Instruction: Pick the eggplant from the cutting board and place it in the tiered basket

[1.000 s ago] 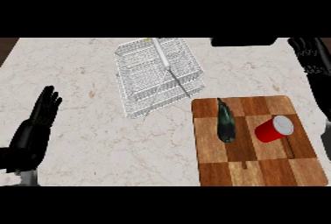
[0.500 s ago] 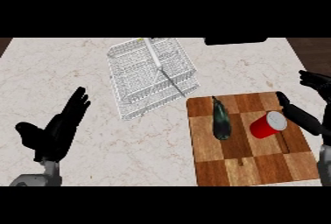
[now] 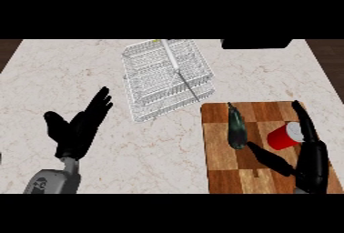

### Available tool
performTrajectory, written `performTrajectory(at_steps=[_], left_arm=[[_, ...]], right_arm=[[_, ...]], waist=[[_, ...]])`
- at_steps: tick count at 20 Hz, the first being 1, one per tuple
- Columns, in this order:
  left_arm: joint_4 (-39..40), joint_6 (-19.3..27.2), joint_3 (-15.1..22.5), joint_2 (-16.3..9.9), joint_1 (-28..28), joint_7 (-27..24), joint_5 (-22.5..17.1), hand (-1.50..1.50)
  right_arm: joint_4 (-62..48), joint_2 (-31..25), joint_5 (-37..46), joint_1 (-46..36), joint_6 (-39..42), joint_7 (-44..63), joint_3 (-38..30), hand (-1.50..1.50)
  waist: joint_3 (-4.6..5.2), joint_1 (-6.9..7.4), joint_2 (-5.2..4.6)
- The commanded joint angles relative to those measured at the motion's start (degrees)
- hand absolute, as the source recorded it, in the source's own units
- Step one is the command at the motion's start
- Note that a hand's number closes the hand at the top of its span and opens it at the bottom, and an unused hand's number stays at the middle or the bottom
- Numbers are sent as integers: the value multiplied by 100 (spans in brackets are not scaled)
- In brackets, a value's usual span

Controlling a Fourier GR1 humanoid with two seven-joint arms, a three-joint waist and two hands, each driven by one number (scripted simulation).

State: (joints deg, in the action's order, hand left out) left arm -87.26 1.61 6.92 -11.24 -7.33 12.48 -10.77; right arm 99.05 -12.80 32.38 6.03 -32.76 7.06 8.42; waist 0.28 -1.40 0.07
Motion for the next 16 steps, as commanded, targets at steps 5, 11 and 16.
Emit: performTrajectory(at_steps=[5,11,16], left_arm=[[100,-32,-14,-36,-142,64,38,0],[115,-143,56,3,-227,117,-10,0],[410,-120,69,185,-404,12,-3,0]], right_arm=[[468,-260,2667,172,1070,2786,354,-150],[782,328,4100,-585,2884,4904,922,-150],[448,1247,4630,-1825,4044,6647,1845,-150]], waist=[[51,54,-7],[30,239,-12],[-3,288,-24]])
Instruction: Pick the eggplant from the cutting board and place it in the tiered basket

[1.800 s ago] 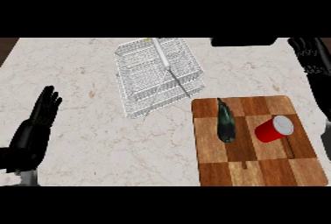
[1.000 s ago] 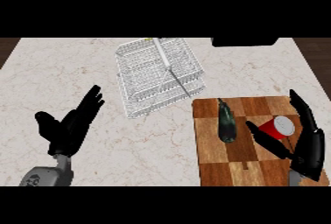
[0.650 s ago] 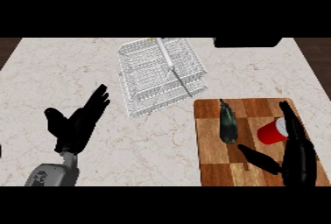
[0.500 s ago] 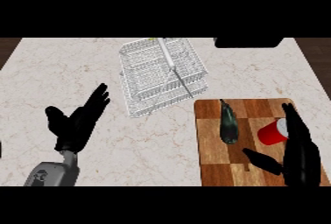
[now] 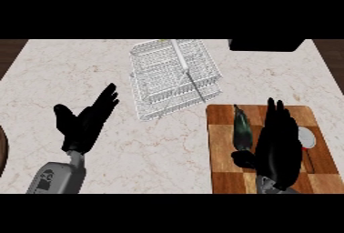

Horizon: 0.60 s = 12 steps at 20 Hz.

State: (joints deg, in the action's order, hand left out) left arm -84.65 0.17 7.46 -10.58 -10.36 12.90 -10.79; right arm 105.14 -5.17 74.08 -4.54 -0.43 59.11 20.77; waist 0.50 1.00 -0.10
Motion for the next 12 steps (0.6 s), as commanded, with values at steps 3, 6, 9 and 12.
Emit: performTrajectory(at_steps=[3,6,9,12], left_arm=[[190,-163,-13,43,-144,-83,-61,0],[269,-132,-3,62,-33,-138,-7,0],[58,5,43,117,-80,18,60,0],[-52,-179,-7,23,153,-67,-60,0]], right_arm=[[-898,500,246,-1432,827,2151,705,-150],[-1206,507,124,-1670,1228,2394,477,-150],[-1613,510,4,-1772,1276,2456,298,-150],[-1888,512,-110,-1874,1188,2601,294,-150]], waist=[[-35,99,-21],[-33,78,-14],[-43,71,-1],[-43,101,8]])
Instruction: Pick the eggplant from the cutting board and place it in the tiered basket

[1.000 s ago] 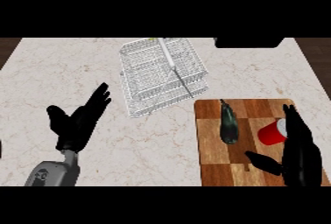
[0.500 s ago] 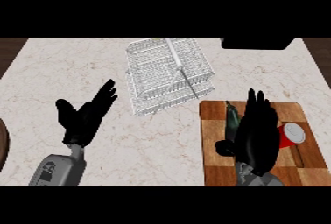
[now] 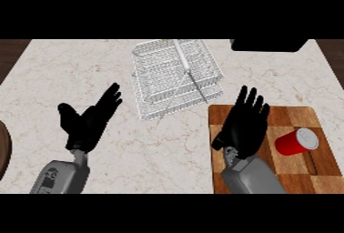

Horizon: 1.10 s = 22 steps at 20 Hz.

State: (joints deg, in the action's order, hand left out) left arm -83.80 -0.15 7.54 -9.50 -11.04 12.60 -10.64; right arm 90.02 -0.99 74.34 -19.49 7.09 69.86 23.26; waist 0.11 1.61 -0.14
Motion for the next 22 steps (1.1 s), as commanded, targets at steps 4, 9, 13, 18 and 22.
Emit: performTrajectory(at_steps=[4,9,13,18,22], left_arm=[[-85,14,-47,-46,37,116,33,0],[-130,15,-36,15,15,188,13,0],[-231,-13,-115,-61,-76,346,-33,0],[10,44,-163,13,-74,111,84,0],[109,-28,-108,82,22,-29,115,0]], right_arm=[[-235,95,-393,-257,550,1533,79,-150],[-877,95,-464,-179,-41,1537,150,-150],[-665,95,-63,91,60,1538,150,-150],[-725,95,252,156,-151,1538,141,-150],[-795,95,247,169,-212,1537,145,-150]], waist=[[-7,-79,31],[-10,-53,17],[-8,-124,38],[-9,-163,15],[-9,-133,11]])
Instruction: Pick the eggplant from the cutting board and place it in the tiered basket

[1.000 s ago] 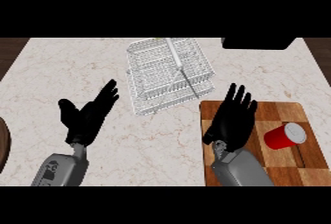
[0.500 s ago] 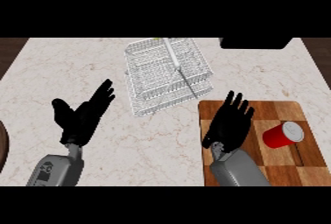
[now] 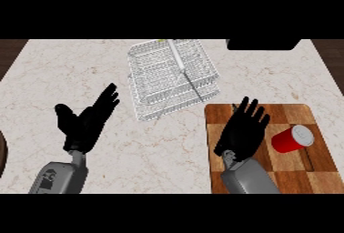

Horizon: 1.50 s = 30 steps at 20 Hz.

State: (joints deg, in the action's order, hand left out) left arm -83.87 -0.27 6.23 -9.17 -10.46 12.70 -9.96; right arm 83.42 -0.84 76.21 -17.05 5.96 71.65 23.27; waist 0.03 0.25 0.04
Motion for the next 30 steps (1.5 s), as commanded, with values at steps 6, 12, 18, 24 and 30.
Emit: performTrajectory(at_steps=[6,12,18,24,30], left_arm=[[146,124,36,198,-194,40,142,0],[-55,-36,50,134,186,-158,165,0],[57,-343,-160,-53,201,-260,21,0],[-86,-106,-20,195,218,-116,201,0],[-387,72,94,305,151,340,360,0]], right_arm=[[-52,80,109,136,-445,1147,63,-150],[-348,81,245,306,-788,591,-452,-150],[-650,83,211,201,-1019,418,-752,-150],[-1301,84,57,140,-1565,231,-820,-150],[-1669,84,-19,402,-1911,-467,-1114,-150]], waist=[[-4,-20,-6],[-4,-6,-8],[-3,21,-16],[-5,40,-20],[-7,17,-11]])
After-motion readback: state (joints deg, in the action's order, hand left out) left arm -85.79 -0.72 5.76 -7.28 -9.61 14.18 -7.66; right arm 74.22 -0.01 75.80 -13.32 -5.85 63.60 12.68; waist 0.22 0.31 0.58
